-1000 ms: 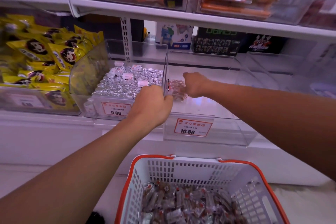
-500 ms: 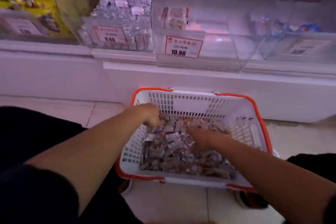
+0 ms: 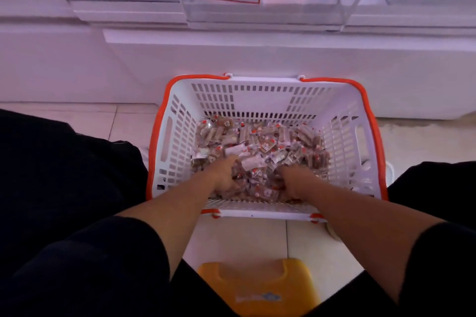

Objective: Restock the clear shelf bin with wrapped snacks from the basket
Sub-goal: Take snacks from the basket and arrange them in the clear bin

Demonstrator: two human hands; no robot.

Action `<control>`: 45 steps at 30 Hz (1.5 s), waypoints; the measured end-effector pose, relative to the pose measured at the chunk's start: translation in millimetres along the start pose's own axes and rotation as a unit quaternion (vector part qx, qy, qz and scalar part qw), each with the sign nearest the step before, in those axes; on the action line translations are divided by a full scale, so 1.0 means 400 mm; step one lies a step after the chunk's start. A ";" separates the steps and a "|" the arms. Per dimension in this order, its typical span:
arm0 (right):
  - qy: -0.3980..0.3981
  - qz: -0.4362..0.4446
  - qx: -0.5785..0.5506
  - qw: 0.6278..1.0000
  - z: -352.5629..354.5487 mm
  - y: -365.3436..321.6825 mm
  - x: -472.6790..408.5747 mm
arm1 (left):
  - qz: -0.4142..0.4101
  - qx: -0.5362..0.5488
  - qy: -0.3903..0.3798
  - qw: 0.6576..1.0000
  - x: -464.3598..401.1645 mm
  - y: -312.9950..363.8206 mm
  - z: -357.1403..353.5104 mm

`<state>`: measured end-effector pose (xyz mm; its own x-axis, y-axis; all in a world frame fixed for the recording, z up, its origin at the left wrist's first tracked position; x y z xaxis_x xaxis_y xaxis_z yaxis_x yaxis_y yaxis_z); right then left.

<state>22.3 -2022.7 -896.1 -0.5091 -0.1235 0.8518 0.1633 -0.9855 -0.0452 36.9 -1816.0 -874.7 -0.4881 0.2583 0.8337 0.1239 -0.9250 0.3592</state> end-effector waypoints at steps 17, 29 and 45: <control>0.064 0.040 -0.533 0.843 0.085 0.011 -0.012 | 0.063 -0.025 0.057 0.996 -0.011 -0.044 0.007; -0.123 0.129 -0.671 0.720 0.157 -0.017 0.068 | -0.016 0.604 -0.074 0.793 0.059 -0.010 0.060; 0.108 0.338 -0.401 0.845 0.604 -0.099 0.534 | -0.198 0.372 -0.116 0.899 0.508 0.260 0.419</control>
<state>111.2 -1981.9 -586.4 -0.6846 -0.6228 0.3788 -0.1021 -0.4326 -0.8958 95.5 -1812.8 -597.6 -0.4394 0.6567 0.6129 0.5665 -0.3270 0.7564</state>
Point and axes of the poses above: each hand's wrist, its own x-axis away from the middle knuckle, its own z-axis out of the back of the hand, y = z × x, the point moved 5 cm from there along -x, towards the middle knuckle, and after that the axes turned 12 degrees about -y, right-handed, at the moved point
